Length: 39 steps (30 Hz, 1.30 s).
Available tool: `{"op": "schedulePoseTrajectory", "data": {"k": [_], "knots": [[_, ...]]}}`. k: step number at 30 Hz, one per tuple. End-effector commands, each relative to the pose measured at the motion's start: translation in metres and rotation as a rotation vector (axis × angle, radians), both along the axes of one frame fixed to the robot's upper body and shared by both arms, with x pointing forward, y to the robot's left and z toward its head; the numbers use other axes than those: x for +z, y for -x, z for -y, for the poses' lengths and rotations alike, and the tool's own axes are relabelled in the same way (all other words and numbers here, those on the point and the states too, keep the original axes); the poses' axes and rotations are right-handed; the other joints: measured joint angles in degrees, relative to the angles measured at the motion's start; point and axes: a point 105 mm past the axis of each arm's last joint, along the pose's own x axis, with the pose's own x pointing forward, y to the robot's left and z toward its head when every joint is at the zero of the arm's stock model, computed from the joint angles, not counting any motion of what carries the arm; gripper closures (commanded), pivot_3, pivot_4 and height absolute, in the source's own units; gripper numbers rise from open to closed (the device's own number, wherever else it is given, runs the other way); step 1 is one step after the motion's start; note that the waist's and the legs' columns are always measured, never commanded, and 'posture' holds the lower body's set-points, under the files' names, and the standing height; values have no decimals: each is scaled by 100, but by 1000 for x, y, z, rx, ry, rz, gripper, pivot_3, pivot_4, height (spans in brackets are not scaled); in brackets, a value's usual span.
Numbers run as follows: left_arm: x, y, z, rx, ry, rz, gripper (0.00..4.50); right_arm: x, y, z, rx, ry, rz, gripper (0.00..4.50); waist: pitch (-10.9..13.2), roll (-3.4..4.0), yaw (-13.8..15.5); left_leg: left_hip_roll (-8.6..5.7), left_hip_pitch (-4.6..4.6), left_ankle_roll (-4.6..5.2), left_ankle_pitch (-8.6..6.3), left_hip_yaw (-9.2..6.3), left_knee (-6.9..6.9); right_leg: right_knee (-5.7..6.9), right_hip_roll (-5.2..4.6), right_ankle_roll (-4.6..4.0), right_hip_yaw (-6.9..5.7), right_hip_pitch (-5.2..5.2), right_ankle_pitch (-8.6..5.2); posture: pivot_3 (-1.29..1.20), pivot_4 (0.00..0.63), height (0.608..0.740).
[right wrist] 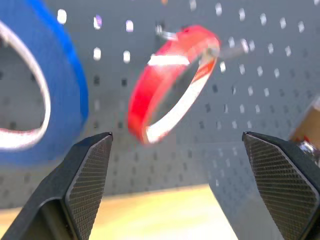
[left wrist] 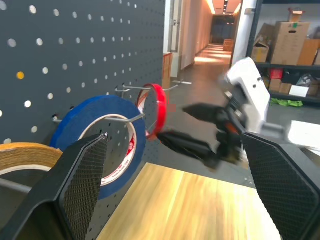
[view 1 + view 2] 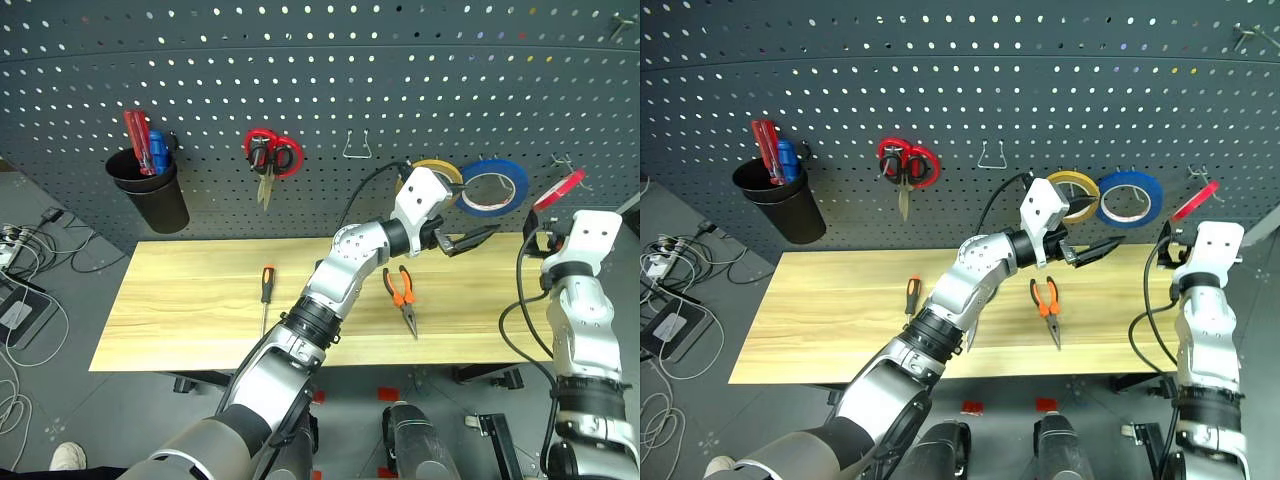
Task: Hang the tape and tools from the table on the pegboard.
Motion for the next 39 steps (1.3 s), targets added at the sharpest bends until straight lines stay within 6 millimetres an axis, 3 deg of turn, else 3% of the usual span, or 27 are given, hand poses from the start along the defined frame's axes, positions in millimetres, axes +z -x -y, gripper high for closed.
{"op": "schedulePoseTrajectory", "data": {"k": [1, 9, 13, 18, 25, 39], "knots": [[-10, 16, -12, -27, -8, 21, 0, 16, 11, -20, 59, 5, -2, 36, -1, 2, -44, 2, 0, 0, 0, 0, -1, 0, 2, 0, 0, 0, 0, -75, 222, 740], [-60, 30, -78, 72, -147, -66, 0, -17, 16, -70, 248, -69, -290, 36, 4, -2, -101, 13, 6, 4, -3, -13, -1, -1, 17, -1, 6, 3, -1, -63, 277, 740], [-75, 32, -114, 177, -204, -91, 0, -40, 19, -91, 332, -130, -455, 36, 25, -23, -47, 10, 6, 35, -20, -25, 5, -4, 13, -1, 1, 11, 0, -42, 310, 740], [-88, 41, -142, 276, -234, -146, 0, -56, 24, -116, 423, -217, -592, 36, 91, -38, -25, 9, 20, 56, -32, -51, 11, -9, 7, -2, -7, 35, -1, -8, 345, 740], [-104, 59, -161, 363, -263, -199, 0, -65, 26, -138, 464, -317, -697, 36, 252, -44, -14, 13, 30, 60, -34, -62, 9, -6, 3, -2, -5, 41, -1, 26, 374, 740], [-112, 66, -182, 503, -259, -261, 0, -81, 10, -166, 464, -313, -756, 36, 557, -69, 102, 13, 30, 60, -34, -63, 5, -1, 0, -2, -6, 33, -1, 94, 428, 740]]}}
